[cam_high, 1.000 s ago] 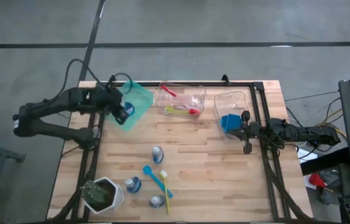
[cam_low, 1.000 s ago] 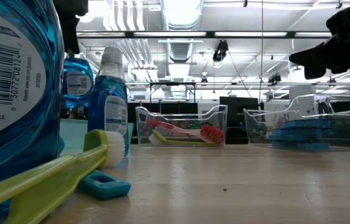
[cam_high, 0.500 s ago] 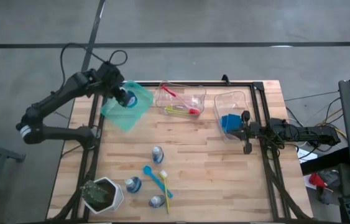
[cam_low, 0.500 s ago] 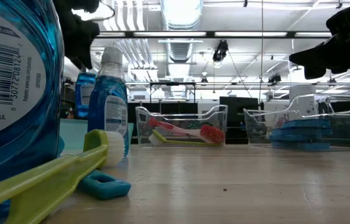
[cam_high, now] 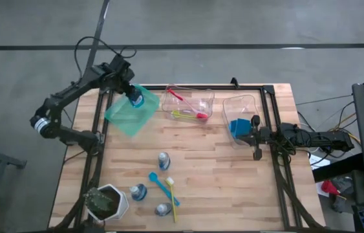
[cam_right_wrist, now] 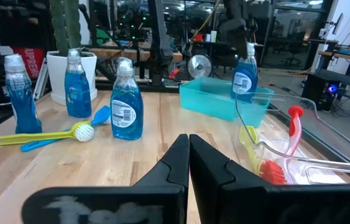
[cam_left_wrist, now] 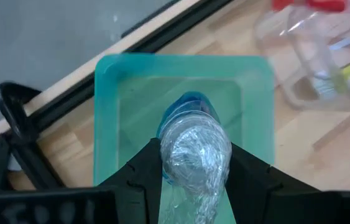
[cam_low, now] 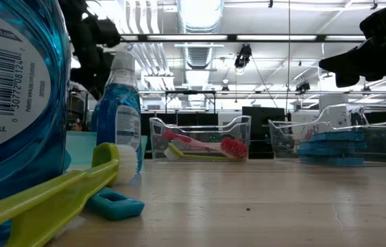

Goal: Pick & Place Kitchen Sink Supplies
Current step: Put the transparent soap dispenser in the green bin

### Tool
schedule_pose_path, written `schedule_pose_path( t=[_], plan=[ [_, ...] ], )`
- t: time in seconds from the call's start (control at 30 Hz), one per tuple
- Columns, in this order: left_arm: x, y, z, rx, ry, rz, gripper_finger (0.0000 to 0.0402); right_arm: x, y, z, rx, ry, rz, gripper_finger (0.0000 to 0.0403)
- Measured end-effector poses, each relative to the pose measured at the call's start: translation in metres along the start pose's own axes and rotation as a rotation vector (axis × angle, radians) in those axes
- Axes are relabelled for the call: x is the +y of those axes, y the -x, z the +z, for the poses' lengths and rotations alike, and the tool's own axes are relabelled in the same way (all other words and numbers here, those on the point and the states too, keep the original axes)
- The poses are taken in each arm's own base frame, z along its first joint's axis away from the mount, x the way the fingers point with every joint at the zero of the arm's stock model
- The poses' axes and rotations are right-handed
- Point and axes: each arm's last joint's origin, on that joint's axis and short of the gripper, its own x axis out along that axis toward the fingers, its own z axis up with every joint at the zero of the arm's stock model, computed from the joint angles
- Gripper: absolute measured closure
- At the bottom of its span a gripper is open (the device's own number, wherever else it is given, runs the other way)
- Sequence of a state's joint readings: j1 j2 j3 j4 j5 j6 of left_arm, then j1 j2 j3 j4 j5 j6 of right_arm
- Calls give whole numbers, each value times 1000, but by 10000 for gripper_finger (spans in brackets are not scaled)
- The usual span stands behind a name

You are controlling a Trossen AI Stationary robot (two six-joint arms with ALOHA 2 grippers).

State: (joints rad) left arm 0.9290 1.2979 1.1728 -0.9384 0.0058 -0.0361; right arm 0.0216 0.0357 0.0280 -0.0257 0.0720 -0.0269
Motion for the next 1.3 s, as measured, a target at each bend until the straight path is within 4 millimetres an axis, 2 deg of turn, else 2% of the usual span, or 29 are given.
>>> schedule_pose_path(
  t=[0.27, 0.57, 0.83, 1.3],
  plan=[
    [6, -22, 5, 66, -12, 19, 266, 0, 0, 0, 0, 0, 0, 394],
    [8, -28, 10, 37, -13, 50, 266, 0, 0, 0, 0, 0, 0, 394],
    [9, -33, 6, 62, -8, 72, 264, 0, 0, 0, 0, 0, 0, 394],
    [9, -31, 7, 42, 25, 74, 196, 0, 0, 0, 0, 0, 0, 394]
  ],
)
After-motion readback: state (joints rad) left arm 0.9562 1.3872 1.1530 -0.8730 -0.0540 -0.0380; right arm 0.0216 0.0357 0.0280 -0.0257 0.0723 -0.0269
